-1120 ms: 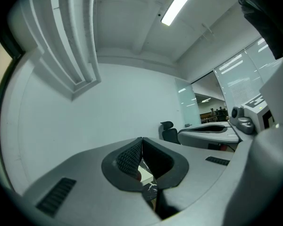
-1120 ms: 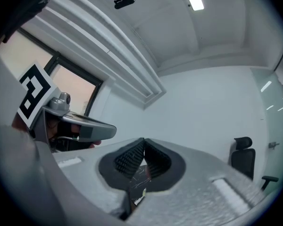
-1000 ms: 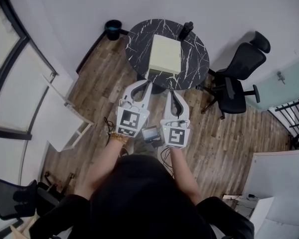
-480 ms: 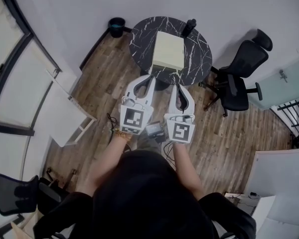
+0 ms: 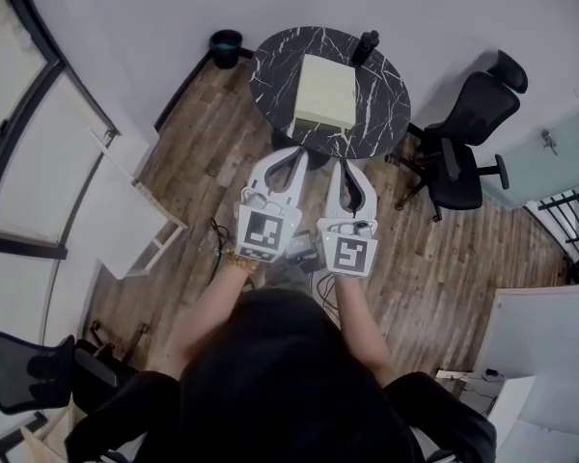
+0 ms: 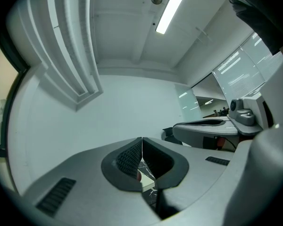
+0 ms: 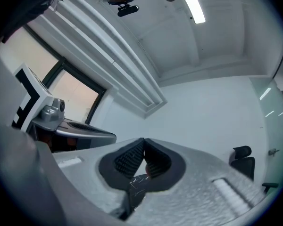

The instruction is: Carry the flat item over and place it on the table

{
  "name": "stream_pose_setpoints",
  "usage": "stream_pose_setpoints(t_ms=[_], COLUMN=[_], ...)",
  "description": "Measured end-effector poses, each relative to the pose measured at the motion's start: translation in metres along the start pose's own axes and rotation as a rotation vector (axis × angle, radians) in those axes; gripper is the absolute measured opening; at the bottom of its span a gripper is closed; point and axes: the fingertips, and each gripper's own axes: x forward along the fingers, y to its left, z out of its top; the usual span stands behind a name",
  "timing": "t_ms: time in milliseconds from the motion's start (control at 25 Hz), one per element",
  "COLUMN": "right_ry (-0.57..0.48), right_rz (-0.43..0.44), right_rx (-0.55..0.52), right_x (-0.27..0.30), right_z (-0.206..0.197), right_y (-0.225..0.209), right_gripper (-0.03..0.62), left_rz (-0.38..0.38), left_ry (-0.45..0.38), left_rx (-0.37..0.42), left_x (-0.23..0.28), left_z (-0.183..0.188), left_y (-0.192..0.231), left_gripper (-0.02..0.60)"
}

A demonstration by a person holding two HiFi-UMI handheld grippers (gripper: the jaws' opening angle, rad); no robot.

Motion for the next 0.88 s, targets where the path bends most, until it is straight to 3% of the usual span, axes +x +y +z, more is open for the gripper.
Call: stream_pose_setpoints(t_ms=[880], right_ry=[0.007], right_rz=[0.026], right_rx=[0.012], right_x=[-0.0016], right_z=[-0.007], right_y=[-0.0007], right_gripper=[-0.002], left_rz=[-0.001], left_ry=[0.023], left_rx=[0.006], left_x=[0.0015], left_z=[-0.0088], left_y=[-0.0076], left_gripper=[0.008])
